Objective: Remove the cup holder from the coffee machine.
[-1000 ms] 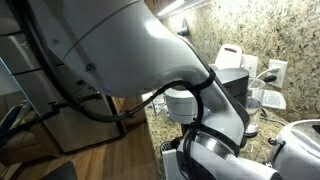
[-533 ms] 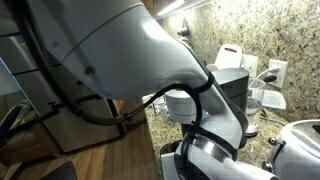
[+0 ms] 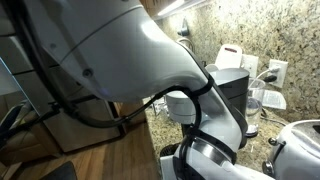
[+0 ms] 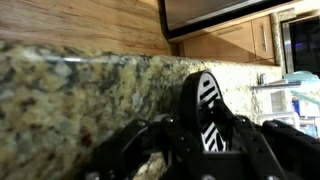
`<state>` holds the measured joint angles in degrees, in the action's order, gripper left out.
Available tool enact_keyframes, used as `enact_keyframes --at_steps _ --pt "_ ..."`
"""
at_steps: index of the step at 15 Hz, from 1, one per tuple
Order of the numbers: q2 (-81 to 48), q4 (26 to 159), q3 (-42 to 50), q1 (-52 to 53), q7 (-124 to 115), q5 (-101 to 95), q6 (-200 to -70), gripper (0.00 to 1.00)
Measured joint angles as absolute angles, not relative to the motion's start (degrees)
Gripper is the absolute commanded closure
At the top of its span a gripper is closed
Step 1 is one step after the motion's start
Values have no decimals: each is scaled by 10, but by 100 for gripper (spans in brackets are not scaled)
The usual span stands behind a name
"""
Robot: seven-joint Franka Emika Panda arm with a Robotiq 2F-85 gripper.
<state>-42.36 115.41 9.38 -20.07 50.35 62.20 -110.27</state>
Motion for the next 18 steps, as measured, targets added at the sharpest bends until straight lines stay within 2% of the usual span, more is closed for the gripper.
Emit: enact_keyframes --at_steps 18 --pt "-387 1204 128 -200 502 547 -1106 86"
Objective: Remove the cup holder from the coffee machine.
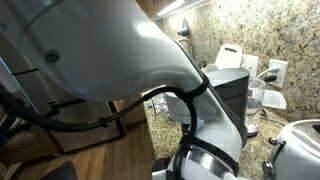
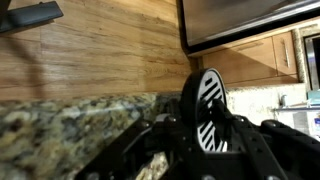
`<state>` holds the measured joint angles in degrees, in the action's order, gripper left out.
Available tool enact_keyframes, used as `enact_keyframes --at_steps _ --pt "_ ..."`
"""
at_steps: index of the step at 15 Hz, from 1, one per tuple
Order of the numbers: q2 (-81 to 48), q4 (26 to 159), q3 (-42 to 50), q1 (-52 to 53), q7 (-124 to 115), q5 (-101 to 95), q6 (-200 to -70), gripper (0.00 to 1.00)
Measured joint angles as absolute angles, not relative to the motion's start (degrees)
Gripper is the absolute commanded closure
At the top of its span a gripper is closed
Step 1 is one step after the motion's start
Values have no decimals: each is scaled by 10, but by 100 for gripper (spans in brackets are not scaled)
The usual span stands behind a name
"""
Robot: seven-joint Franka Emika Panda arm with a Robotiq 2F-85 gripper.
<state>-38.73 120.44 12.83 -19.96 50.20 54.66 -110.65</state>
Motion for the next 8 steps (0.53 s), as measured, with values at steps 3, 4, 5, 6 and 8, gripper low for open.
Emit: enact_keyframes --at_steps 3,4,5,6,8 --pt "-377 1206 128 -201 502 547 -1111 86" --pt "-372 1206 128 -202 502 547 -1111 86" --pt "-366 1207 128 -202 502 547 -1111 86" --pt "-359 1209 127 -202 502 547 -1111 86" --pt "-345 1214 125 -201 502 548 -1111 86"
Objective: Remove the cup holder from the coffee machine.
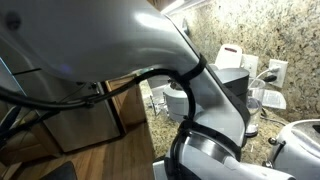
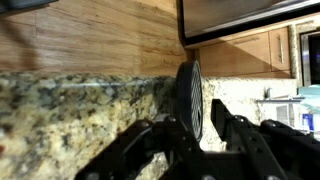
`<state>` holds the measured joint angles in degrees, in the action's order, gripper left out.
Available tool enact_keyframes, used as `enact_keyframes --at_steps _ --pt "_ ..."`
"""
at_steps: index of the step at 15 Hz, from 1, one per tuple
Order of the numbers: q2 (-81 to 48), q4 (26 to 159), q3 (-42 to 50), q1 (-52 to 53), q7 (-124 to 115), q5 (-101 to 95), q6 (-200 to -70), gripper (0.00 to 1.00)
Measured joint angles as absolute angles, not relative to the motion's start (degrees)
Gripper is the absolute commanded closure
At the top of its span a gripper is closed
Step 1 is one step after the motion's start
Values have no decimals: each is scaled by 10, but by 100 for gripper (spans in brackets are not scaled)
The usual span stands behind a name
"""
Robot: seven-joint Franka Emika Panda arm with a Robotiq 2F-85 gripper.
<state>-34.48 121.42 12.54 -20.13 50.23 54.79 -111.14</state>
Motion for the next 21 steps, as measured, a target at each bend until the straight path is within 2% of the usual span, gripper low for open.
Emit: enact_keyframes --at_steps 7,14,21 --pt "-326 1226 125 -202 502 564 -1122 86" --pt "-282 1325 123 -189 564 719 -1301 86" --pt "-237 1379 123 -165 586 801 -1350 86"
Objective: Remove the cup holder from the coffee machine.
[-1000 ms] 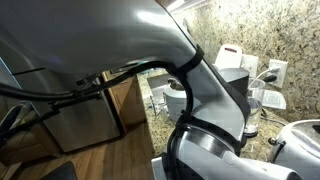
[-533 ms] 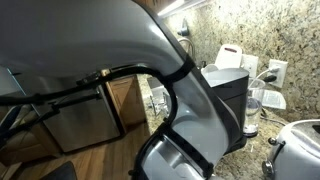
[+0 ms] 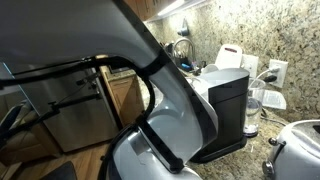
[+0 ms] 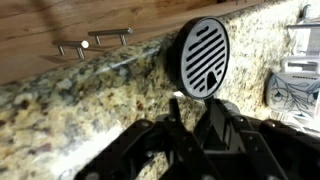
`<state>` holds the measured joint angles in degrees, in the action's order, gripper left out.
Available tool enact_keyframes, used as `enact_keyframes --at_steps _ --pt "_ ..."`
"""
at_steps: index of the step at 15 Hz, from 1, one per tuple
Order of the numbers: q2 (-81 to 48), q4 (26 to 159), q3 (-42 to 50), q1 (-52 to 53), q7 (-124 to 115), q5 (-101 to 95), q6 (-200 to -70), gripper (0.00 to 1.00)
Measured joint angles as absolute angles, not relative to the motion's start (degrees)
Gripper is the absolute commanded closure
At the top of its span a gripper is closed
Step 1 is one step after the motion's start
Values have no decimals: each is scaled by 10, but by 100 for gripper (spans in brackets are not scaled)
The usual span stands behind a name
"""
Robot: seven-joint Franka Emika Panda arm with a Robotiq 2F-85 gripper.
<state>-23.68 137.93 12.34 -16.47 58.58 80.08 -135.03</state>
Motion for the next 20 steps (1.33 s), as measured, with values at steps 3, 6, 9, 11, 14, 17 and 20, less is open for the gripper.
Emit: enact_keyframes --at_steps 3,6,9,11,14,17,20 --pt "-224 1387 125 -163 610 862 -1357 86" --pt "-213 1398 130 -161 644 923 -1362 86" --pt "-203 1413 136 -158 674 969 -1364 86" --pt "-196 1426 140 -155 692 986 -1365 86" --pt "-184 1448 149 -149 707 988 -1365 86" --pt "-169 1470 154 -145 720 988 -1365 86" --pt "-148 1492 158 -144 736 988 -1365 86"
